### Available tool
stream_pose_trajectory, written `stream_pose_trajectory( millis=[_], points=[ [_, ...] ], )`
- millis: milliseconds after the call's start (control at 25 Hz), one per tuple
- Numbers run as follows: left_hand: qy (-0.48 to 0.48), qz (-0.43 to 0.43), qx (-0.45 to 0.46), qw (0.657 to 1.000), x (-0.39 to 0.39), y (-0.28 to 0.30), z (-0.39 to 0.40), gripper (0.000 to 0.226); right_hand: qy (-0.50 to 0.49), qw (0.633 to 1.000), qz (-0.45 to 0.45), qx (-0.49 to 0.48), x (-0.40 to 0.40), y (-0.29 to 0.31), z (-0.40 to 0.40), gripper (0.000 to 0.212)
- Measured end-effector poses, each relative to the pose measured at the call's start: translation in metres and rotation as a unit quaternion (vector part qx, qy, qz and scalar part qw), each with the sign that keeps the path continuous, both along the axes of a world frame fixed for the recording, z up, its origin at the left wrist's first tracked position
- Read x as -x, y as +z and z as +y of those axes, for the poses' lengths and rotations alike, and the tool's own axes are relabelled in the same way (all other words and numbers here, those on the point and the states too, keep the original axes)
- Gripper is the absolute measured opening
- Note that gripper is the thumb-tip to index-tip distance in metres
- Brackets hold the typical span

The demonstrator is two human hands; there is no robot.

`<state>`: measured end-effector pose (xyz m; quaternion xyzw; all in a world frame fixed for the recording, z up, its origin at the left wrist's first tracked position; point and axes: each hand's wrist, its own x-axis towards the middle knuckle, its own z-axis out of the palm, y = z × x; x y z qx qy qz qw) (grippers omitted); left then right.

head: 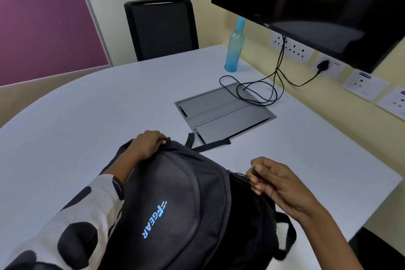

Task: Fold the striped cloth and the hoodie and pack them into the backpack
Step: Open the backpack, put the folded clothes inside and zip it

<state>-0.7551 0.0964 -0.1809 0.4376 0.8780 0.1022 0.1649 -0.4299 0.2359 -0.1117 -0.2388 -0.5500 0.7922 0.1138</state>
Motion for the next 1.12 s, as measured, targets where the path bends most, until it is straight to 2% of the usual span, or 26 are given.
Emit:
stream_pose_trajectory(
  millis=[80,160,200,280,320,400,520,720,920,1000,1120],
  points=[
    [0.023,0.009,0.062,0.998,-0.002,0.001,-0.001,0.031,-0.004,1.000,0.015,-0.002,-0.003,0.003,-0.001,0.019],
    [-0.008,0.059,0.099,0.993,-0.020,0.010,0.007,0.033,-0.026,0.998,0.050,0.013,0.009,0.004,-0.002,0.019],
    [-0.048,0.073,0.059,0.994,-0.034,0.018,0.013,0.035,-0.044,0.996,0.068,0.024,0.018,0.006,-0.002,0.020],
    [-0.179,0.009,-0.073,0.981,-0.069,0.042,0.028,0.040,-0.074,0.992,0.094,0.034,0.037,0.011,-0.003,0.019],
    [-0.238,-0.039,-0.094,0.966,-0.086,0.054,0.034,0.041,-0.081,0.991,0.102,0.030,0.044,0.015,-0.003,0.015],
    [-0.291,-0.067,-0.062,0.952,-0.108,0.071,0.046,0.034,-0.086,0.990,0.114,0.016,0.054,0.021,-0.004,0.010],
    [-0.239,-0.035,-0.077,0.967,-0.106,0.079,0.051,0.027,-0.098,0.988,0.117,0.006,0.055,0.023,-0.005,0.011],
    [-0.153,0.043,-0.146,0.976,-0.094,0.085,0.048,0.033,-0.087,0.989,0.117,-0.001,0.037,0.024,-0.012,0.012],
    [-0.058,0.057,-0.147,0.986,-0.082,0.079,0.047,0.035,-0.061,0.994,0.087,0.000,0.018,0.014,-0.025,0.014],
    [-0.078,0.058,-0.134,0.986,-0.093,0.077,0.045,0.041,-0.088,0.991,0.102,0.008,0.021,0.014,-0.021,0.012],
    [-0.232,0.029,-0.126,0.964,-0.115,0.078,0.039,0.051,-0.113,0.984,0.131,0.030,0.034,0.019,-0.016,0.011]
  ],
)
